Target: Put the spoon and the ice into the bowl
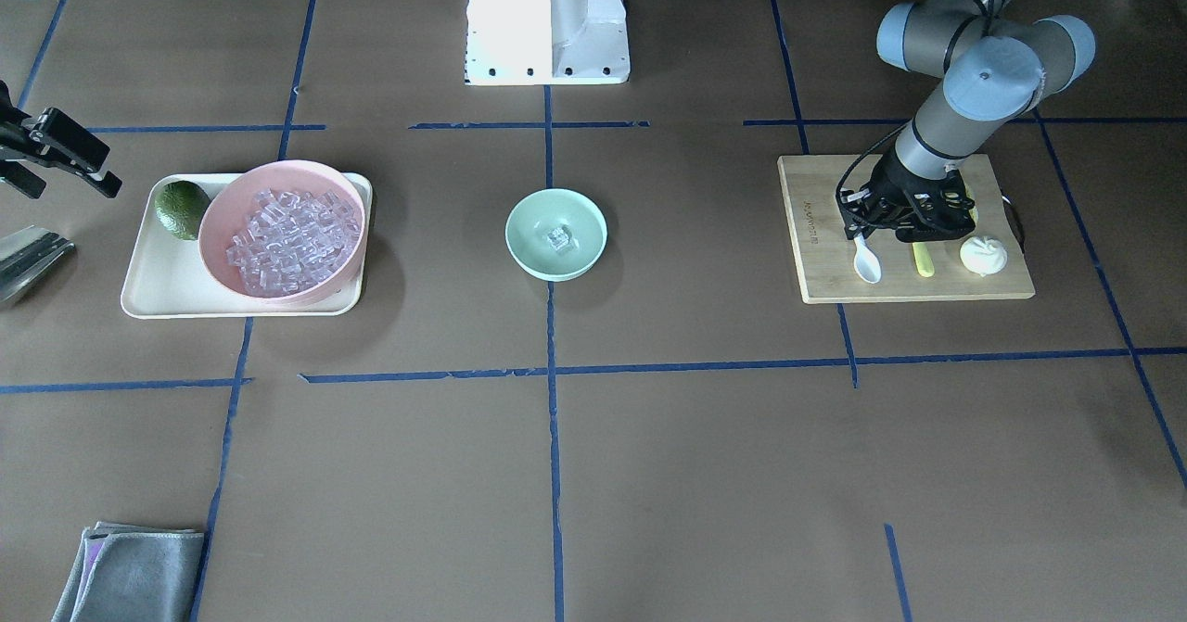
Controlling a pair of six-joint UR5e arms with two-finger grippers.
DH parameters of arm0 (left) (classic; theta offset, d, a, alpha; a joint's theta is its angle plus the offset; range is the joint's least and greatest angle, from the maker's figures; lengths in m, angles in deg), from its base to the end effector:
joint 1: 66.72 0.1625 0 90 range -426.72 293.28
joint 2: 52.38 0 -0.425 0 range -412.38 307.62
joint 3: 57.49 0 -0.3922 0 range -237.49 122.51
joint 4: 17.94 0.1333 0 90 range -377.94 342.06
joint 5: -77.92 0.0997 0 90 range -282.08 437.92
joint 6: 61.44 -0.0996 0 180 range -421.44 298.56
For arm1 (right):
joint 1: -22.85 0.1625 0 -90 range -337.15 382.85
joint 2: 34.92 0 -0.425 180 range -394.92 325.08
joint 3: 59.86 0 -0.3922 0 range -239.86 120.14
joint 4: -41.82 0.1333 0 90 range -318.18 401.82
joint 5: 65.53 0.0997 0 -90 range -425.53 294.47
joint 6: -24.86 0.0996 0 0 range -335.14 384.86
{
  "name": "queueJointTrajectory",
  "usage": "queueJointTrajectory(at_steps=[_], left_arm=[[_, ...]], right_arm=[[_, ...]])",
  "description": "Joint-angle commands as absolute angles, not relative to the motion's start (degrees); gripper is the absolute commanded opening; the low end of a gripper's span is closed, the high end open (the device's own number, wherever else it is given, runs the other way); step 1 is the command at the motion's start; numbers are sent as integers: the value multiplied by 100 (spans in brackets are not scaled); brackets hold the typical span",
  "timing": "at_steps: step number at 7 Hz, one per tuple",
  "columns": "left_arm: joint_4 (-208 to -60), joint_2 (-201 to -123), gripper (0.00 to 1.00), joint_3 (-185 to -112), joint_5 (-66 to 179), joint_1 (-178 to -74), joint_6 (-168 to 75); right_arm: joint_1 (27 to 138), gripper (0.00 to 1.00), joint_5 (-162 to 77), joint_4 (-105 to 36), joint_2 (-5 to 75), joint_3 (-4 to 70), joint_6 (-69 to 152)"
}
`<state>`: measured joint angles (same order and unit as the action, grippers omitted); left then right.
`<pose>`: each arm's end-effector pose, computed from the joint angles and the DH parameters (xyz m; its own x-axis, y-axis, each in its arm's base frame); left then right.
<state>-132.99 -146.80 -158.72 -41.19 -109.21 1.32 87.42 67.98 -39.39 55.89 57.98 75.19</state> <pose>0.3429 -0.4292 0.4814 0.6601 -0.0623 -0.7486 0.0608 0.9977 -0.0294 -0.1418 -0.4491 0.4094 0.5757 0.1326 0.8069 -0.1487 0.9873 -0.0561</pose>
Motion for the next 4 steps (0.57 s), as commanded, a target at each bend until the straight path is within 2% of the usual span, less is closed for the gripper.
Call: queueJointTrajectory(at_steps=[1, 2, 3, 4], left_arm=[[-13299, -14817, 0, -16101, -4179, -10925, 367], [-13290, -15122, 0, -16190, -4197, -10925, 708], [-13273, -15743, 0, -16077, -4240, -10865, 1338], [-13264, -16272, 0, -16015, -4223, -10403, 2005]], right_arm=[[8736, 99, 6798, -3939, 5578, 5800, 7523], [8736, 99, 6798, -3939, 5570, 5800, 7514], [8745, 99, 6798, -3931, 5578, 5800, 7514], [8745, 99, 6807, -3939, 5578, 5809, 7514]])
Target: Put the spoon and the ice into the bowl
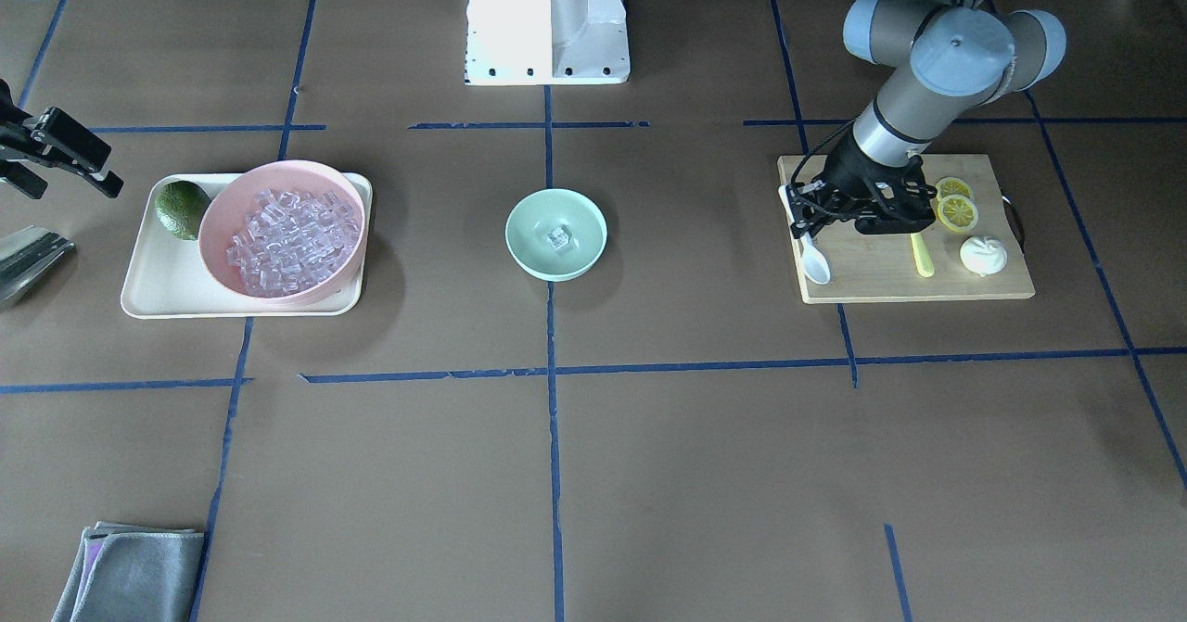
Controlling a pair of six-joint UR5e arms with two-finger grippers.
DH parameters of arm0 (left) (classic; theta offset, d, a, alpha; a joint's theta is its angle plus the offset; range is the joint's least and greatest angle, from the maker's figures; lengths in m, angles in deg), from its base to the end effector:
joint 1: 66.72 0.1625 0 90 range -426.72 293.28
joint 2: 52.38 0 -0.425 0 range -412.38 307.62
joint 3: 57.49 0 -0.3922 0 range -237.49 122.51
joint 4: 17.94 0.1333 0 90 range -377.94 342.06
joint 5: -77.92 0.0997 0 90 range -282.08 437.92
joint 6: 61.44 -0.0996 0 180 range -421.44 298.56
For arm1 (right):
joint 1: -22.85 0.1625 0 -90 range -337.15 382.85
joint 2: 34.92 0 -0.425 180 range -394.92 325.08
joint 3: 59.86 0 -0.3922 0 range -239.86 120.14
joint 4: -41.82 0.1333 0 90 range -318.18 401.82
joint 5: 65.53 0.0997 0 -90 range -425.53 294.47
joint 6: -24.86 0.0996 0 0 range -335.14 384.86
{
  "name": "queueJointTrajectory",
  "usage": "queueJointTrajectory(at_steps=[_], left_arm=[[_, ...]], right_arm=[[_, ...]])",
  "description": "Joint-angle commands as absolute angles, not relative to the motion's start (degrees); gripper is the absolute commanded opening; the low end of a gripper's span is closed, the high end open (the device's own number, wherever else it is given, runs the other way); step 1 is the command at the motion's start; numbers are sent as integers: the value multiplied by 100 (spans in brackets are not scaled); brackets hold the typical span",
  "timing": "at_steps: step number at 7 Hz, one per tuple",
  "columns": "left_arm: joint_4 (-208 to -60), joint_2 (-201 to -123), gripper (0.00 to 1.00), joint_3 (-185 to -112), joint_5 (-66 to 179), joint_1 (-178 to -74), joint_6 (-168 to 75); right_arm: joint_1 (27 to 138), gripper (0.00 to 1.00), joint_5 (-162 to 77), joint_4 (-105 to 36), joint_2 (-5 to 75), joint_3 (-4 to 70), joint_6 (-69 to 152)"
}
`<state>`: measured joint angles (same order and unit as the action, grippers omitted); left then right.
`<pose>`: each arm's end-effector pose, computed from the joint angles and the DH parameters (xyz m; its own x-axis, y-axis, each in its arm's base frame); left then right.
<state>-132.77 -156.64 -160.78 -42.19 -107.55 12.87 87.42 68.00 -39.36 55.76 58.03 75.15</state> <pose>0.3855 -0.4433 0.3666 0.5163 -0.1370 -0.8454 0.1302 0.9882 -0.0806 -0.1420 -0.4494 0.4079 0.5743 0.1292 0.8084 -0.1480 0.9876 -0.0527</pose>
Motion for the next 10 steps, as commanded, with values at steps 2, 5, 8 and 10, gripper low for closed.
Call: queueJointTrajectory(at_steps=[2, 5, 8, 10], left_arm=[[-12338, -17597, 0, -15788, -4127, -9829, 2844], [-12271, -18411, 0, -15024, -3626, -9449, 3137], [-12306, -18448, 72, -15013, -3625, -9458, 3085], [-12289, -18430, 83, -15117, -3625, -9475, 3076]], right_arm=[[8745, 99, 6807, -3939, 5570, 5792, 7514], [8745, 99, 6807, -3939, 5578, 5800, 7522], [8754, 99, 6807, -3939, 5587, 5809, 7523], [8745, 99, 6798, -3939, 5587, 5792, 7514]])
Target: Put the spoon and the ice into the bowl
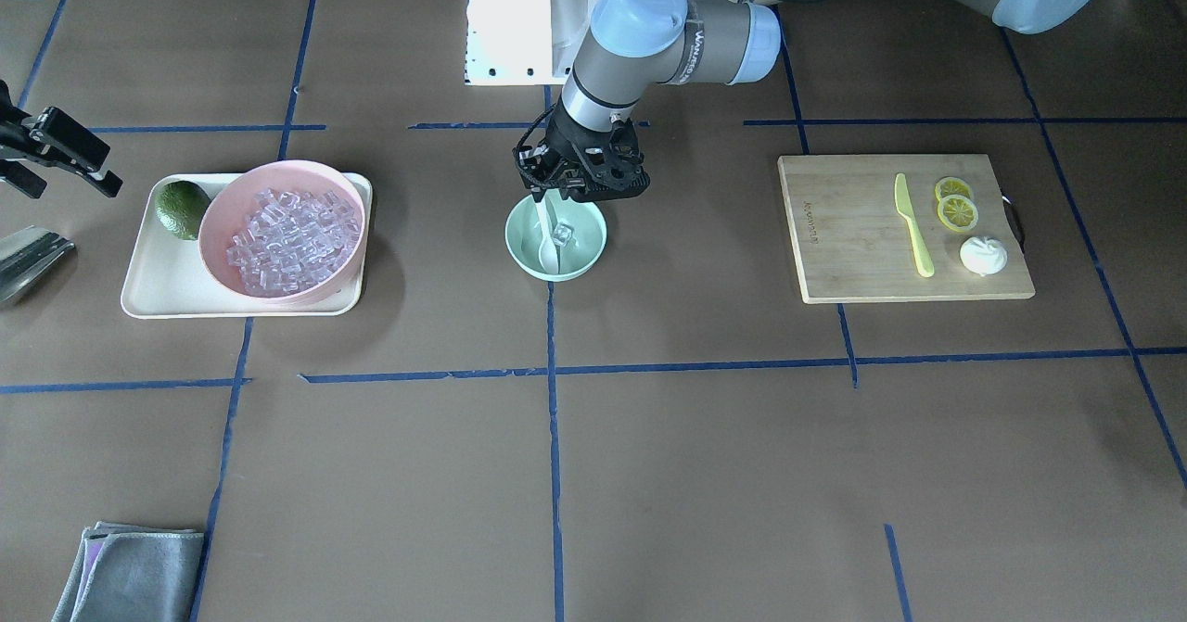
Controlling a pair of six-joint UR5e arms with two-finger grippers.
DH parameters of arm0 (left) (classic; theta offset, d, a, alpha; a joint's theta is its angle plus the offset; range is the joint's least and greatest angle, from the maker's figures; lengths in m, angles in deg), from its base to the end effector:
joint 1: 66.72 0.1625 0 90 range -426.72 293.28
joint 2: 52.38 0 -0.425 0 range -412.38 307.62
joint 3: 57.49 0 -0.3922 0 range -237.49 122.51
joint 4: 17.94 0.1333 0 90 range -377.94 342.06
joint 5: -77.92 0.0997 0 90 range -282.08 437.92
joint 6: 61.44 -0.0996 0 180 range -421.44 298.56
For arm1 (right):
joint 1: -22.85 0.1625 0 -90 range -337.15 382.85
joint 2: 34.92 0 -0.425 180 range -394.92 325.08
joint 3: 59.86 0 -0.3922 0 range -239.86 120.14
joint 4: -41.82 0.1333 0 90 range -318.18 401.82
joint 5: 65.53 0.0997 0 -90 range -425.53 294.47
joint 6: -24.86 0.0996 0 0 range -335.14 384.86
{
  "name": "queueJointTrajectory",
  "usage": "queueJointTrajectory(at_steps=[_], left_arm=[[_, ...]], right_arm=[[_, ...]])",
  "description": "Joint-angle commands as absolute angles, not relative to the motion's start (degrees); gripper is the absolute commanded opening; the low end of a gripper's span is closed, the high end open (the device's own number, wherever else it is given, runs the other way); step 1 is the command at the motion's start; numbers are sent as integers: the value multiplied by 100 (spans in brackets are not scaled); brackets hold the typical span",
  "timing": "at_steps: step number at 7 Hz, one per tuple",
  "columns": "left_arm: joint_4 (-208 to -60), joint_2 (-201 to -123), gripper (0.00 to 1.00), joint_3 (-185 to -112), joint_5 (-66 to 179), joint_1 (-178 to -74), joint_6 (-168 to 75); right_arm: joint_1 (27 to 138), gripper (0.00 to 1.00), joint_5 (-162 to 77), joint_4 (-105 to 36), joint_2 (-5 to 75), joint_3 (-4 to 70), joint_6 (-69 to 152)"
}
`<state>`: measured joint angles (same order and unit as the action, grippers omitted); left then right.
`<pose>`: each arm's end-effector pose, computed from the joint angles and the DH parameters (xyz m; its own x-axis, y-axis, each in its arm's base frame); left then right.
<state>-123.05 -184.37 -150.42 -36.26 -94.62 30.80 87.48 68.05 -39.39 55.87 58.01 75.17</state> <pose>0.5670 -0.4049 0.1605 0.4367 -0.2716 -0.8576 0.1305 0.9624 -0.2383 -0.1414 -0.4491 0.4090 0.5747 0.1321 0.8077 -0.1488 0.9873 -0.0557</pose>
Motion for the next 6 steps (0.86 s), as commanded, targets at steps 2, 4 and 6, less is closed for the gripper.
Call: queueJointTrajectory(at_steps=[2, 4, 6], left_arm=[[-12271, -17768, 83, -15834, -3878, -9912, 3050], [-12262, -16285, 83, -16800, -4248, -10335, 1601], [-12288, -14991, 83, -17252, -4747, -11088, 323]], right_arm=[[8928, 99, 6807, -3939, 5779, 5757, 7314], [9288, 99, 6807, -3966, 6078, 5547, 6280], [9623, 99, 6815, -4053, 6237, 5362, 5584]])
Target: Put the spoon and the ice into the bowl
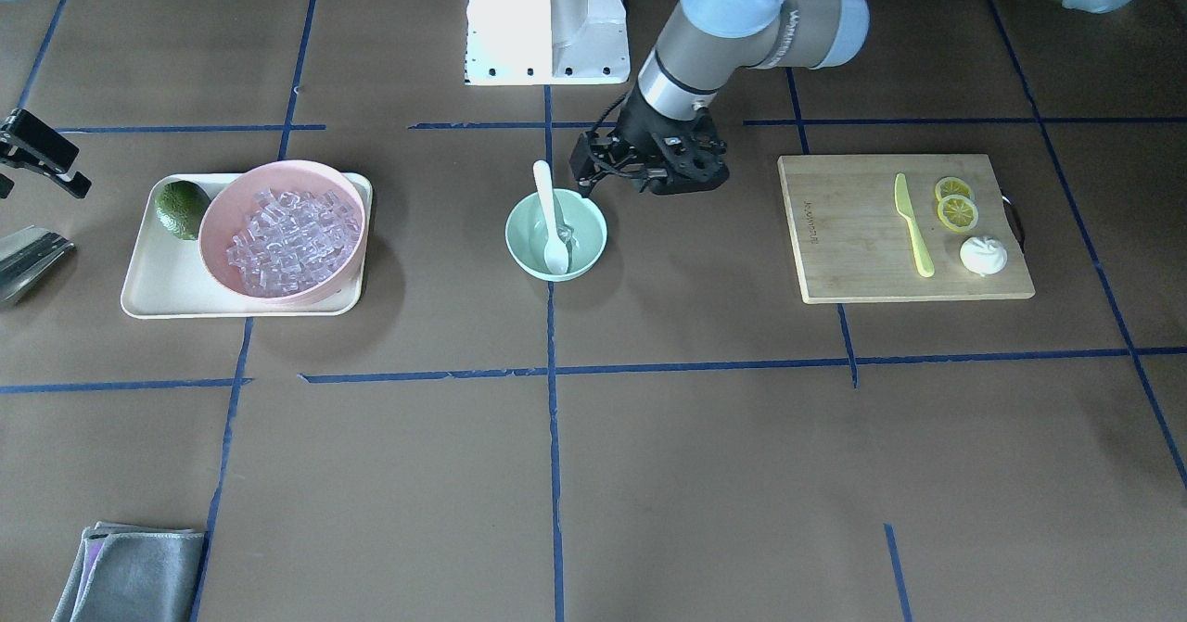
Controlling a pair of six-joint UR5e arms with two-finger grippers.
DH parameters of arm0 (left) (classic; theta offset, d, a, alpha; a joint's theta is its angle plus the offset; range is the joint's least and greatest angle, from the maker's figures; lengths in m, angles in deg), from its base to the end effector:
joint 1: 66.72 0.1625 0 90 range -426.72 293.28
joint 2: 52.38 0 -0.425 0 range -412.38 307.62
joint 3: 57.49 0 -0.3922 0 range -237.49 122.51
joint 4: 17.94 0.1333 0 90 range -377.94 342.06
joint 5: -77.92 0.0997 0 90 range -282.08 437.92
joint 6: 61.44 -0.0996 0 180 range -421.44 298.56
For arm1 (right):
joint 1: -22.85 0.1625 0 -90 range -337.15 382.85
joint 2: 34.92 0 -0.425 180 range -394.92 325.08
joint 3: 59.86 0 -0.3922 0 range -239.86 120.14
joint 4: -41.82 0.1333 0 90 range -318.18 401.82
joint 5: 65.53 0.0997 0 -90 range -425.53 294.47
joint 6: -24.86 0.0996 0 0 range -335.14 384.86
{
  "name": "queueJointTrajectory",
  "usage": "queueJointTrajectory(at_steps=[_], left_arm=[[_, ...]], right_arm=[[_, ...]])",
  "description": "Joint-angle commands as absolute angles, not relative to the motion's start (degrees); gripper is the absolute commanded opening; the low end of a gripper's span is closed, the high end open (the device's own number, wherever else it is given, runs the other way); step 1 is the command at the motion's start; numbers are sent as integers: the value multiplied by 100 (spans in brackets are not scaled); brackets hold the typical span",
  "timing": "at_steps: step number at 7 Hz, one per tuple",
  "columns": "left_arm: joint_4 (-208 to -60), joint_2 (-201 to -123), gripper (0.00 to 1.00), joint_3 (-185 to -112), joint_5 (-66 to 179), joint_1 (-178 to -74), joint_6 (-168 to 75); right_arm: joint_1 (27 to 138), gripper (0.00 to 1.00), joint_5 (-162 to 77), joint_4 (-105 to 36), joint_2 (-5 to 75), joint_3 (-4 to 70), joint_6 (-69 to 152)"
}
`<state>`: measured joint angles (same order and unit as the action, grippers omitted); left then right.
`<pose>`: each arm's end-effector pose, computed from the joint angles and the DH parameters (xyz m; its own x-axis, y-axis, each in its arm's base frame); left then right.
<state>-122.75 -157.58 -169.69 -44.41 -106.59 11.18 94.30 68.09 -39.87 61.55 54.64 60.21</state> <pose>0.3713 -0.4144 0.3072 0.5137 -0.1002 -0.8521 0.0669 0.9948 -0.0767 -0.0808 -0.4437 0.4838 0.6453 0.0670 0.7610 -0.1082 0.9941 0.0042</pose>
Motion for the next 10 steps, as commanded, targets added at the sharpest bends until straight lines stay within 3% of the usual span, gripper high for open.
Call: queueJointTrajectory(at_steps=[1, 4, 6, 9, 10], left_arm=[[-12288, -14559, 83, -17297, -5020, -11493, -424], [-12096, -13396, 83, -17114, -5322, -13047, -3437], [-10750, -13498, 83, -16947, -5296, -14215, -5639], [-9810, -14237, 84, -15896, -5426, -15397, -6873], [-9879, -14064, 100, -15544, -6393, -15443, -6874]], right_arm=[[9755, 99, 6815, -4288, 6229, 5335, 5258], [10343, 99, 6903, -4782, 6194, 4879, 3617], [10704, 99, 6903, -4888, 6167, 4475, 2693], [10845, 99, 6903, -4897, 6124, 4035, 2032], [10863, 99, 6964, -4984, 6088, 3886, 1838]])
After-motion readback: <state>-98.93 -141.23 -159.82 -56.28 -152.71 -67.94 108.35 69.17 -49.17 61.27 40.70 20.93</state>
